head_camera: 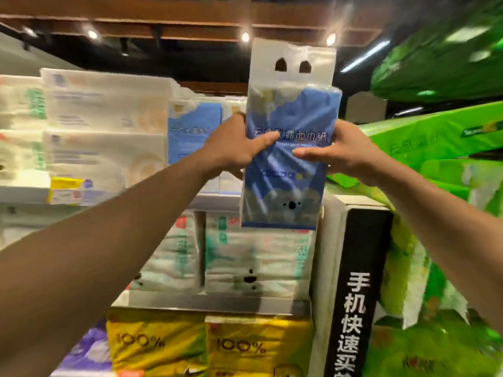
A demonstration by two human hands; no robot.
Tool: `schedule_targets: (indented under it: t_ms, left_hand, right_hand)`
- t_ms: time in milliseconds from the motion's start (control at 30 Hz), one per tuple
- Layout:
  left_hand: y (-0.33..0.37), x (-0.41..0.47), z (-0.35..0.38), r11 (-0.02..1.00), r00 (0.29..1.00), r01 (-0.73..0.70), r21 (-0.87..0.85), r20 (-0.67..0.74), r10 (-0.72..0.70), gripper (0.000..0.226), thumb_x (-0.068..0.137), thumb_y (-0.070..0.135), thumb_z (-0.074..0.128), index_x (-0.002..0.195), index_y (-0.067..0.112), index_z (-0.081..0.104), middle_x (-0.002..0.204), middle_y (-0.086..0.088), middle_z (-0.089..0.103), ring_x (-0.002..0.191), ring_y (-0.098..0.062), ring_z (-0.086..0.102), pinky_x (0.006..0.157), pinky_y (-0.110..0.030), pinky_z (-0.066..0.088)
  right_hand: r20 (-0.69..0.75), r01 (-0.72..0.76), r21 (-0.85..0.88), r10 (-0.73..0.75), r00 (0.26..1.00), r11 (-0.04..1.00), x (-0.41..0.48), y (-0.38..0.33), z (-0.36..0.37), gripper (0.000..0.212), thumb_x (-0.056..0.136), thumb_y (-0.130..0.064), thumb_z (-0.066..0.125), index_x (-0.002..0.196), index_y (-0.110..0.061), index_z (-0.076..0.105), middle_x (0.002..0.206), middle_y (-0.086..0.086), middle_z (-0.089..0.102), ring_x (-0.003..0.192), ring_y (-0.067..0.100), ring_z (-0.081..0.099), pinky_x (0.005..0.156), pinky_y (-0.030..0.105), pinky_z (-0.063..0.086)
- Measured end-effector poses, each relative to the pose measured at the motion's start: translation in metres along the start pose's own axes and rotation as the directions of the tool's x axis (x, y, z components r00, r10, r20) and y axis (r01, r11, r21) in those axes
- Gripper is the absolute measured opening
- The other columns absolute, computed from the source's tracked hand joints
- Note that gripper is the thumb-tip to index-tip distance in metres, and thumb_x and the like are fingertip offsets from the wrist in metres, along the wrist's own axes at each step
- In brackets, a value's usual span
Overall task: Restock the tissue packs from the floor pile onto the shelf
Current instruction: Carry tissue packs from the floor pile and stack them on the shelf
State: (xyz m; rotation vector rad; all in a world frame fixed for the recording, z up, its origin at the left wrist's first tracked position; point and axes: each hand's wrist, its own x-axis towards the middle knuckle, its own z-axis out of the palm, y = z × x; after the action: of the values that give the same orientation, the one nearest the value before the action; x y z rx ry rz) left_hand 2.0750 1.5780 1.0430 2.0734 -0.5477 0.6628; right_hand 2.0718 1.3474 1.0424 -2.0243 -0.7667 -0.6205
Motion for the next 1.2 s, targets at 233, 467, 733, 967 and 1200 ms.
schedule_targets:
  t_ms: [233,467,733,967,1200]
  left_hand:
    - [-0.003,0.08,0.029,0.995,0.992,-0.101,-0.015,0.068,0.101,0.051,0.09,0.047,0.067,0.112,0.002,0.066,0.1,-0.024,0.07,0.083,-0.031,0.073,0.054,-0.051,0.06]
    - [-0.015,0.129,0.046,0.989,0.988,-0.147,0.013,0.037,0.147,0.045,0.088,0.048,0.069,0.106,0.007,0.069,0.096,-0.019,0.072,0.084,-0.029,0.071,0.061,-0.047,0.062]
    - [-0.032,0.155,0.06,0.977,0.978,-0.209,0.027,0.023,0.209,0.057,0.088,0.05,0.069,0.103,-0.005,0.068,0.089,-0.026,0.069,0.07,-0.028,0.066,0.058,-0.042,0.058]
    - [-0.055,0.166,0.069,0.882,0.961,-0.128,0.453,-0.164,0.224,0.06,0.059,0.08,0.072,0.071,0.022,0.062,0.078,0.001,0.062,0.081,-0.025,0.059,0.064,-0.034,0.041]
    - [-0.066,0.183,0.069,0.801,0.876,-0.265,0.537,-0.214,0.433,0.102,0.052,0.078,0.073,0.13,0.019,0.047,0.136,-0.006,0.046,0.13,-0.031,0.039,0.111,-0.052,0.03]
  right_hand:
    - [-0.098,-0.03,-0.286,0.002,0.995,0.958,0.056,0.03,-0.036,0.043,0.067,-0.023,0.093,0.105,-0.023,0.074,0.102,-0.005,0.077,0.088,0.005,0.069,0.079,0.028,0.06]
    - [-0.144,-0.089,-0.47,0.023,0.989,0.878,0.089,0.052,-0.052,0.084,0.044,-0.07,0.087,0.112,-0.022,0.075,0.104,-0.005,0.077,0.101,0.016,0.072,0.091,0.044,0.058]
    - [-0.208,-0.201,-0.563,0.098,0.973,0.802,0.102,0.047,-0.061,0.05,0.067,-0.041,0.091,0.058,-0.015,0.049,0.053,-0.008,0.047,0.051,0.012,0.041,0.037,0.015,0.029]
    - [-0.303,-0.309,-0.631,0.141,0.943,0.712,0.111,0.093,-0.036,0.06,0.057,-0.055,0.092,0.082,-0.01,0.062,0.078,0.005,0.062,0.069,0.021,0.056,0.052,0.032,0.039]
    - [-0.263,-0.403,-0.795,0.342,0.902,0.452,0.113,0.078,-0.028,0.072,0.059,-0.07,0.083,0.069,-0.013,0.04,0.075,0.007,0.049,0.073,0.028,0.051,0.065,0.037,0.048]
